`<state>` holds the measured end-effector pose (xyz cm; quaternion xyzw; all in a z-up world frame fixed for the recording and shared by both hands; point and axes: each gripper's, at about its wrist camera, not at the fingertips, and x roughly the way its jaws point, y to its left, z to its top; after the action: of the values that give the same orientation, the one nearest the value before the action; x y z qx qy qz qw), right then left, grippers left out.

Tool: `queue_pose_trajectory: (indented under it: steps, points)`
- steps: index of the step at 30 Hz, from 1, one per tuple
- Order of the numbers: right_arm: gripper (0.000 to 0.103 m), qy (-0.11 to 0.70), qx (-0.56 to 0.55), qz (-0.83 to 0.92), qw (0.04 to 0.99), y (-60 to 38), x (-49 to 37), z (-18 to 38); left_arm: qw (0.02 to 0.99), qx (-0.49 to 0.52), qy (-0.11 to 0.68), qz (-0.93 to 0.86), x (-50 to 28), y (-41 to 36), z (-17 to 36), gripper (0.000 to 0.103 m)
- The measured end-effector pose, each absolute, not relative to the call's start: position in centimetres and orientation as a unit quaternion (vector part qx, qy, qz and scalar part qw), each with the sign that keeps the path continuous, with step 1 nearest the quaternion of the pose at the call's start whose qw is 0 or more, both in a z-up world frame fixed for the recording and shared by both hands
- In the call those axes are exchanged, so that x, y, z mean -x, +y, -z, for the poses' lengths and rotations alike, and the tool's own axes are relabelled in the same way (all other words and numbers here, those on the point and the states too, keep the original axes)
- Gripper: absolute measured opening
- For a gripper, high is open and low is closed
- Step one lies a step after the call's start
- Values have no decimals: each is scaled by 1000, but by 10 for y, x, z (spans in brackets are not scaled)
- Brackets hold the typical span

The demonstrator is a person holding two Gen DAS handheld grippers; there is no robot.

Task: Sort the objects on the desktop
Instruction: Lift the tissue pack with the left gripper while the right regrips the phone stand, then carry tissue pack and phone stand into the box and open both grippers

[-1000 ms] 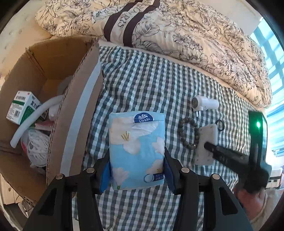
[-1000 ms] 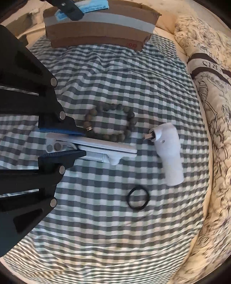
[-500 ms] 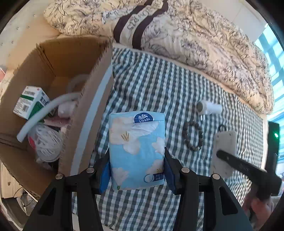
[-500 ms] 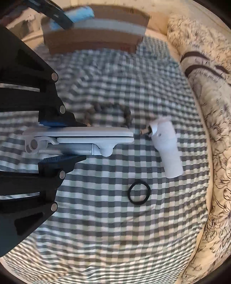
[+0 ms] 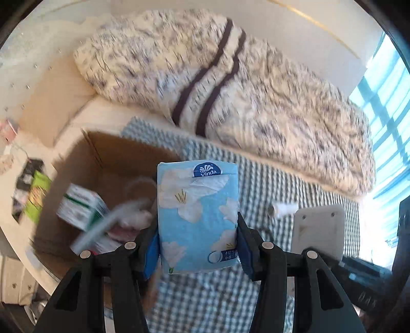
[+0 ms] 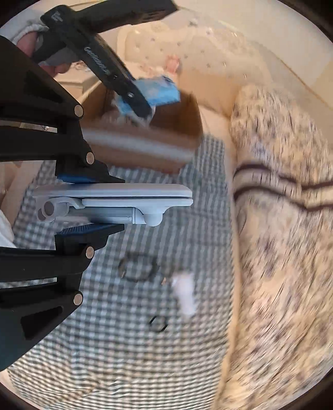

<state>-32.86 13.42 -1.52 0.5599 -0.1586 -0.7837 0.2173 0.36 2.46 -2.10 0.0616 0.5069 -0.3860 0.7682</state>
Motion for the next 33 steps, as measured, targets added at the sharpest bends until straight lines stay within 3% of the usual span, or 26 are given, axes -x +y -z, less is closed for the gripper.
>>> queue_pose_trajectory:
  steps: [6, 15, 17, 19, 20, 23, 33]
  points:
    - [26, -154, -547, 785, 246, 55, 326, -14, 773, -63, 502, 382, -68, 55, 22, 53]
    - [26, -161, -575, 767, 235, -47, 324, 4, 737, -117, 527, 406, -127, 76, 75, 53]
    - [26, -164, -582, 764, 227, -57, 324, 11, 726, -127, 538, 410, -130, 79, 85, 64]
    - [28, -175, -584, 764, 211, -63, 327, 14, 725, -135, 548, 395, -137, 80, 90, 90]
    - [31, -182, -581, 769, 195, -63, 327, 14, 728, -133, 552, 385, -143, 81, 92, 93]
    - [73, -196, -586, 772, 149, -53, 330, 15, 728, -120, 559, 378, -155, 84, 94, 97]
    - [74, -243, -564, 782, 105, -21, 327, 6, 717, -142, 551, 403, -141, 70, 81, 97]
